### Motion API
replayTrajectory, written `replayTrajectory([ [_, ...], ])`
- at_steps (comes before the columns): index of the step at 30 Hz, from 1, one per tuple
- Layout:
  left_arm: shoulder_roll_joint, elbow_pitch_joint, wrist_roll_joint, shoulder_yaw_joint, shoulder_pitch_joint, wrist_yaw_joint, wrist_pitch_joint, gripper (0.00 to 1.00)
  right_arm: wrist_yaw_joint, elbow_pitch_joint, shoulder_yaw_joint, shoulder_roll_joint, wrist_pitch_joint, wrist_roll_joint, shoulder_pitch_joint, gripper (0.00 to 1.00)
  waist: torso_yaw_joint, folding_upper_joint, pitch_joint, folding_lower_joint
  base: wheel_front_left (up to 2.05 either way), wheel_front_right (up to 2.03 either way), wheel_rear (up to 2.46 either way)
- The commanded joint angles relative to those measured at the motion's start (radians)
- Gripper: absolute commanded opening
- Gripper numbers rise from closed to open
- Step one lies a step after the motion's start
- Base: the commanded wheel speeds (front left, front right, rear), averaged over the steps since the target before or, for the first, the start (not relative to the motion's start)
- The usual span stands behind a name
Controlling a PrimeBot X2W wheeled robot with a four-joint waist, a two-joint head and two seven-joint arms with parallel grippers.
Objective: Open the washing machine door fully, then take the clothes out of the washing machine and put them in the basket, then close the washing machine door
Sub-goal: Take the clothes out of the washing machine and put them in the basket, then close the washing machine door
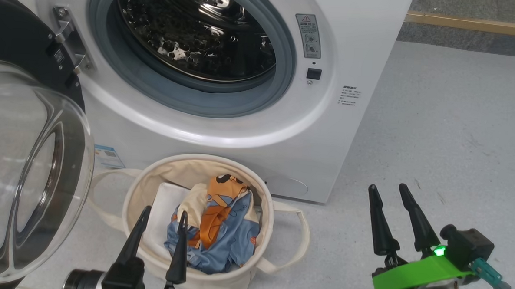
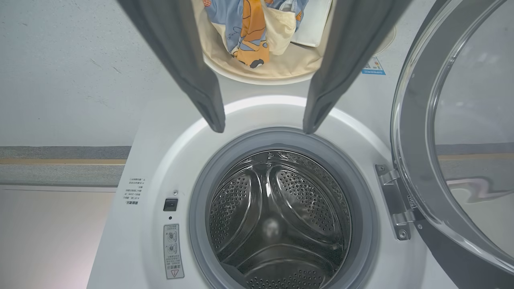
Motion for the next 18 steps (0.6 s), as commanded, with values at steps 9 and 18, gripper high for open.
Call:
replayTrajectory([
  [9,-0.007,-0.032,0.009,0.024,-0.037,-0.005,-0.005,1.00,0.001,-0.036,0.025,0.001,-0.012,-0.004,-0.014,1.00,-0.004,-0.0001,0.001,0.0000,0.00,0.00,0.00],
  [18,-0.010,-0.018,-0.013,0.030,-0.041,-0.033,-0.005,1.00,0.001,-0.033,0.025,0.001,-0.012,-0.001,-0.019,1.00,-0.005,-0.0001,0.011,0.0000,-0.11,0.06,0.05],
])
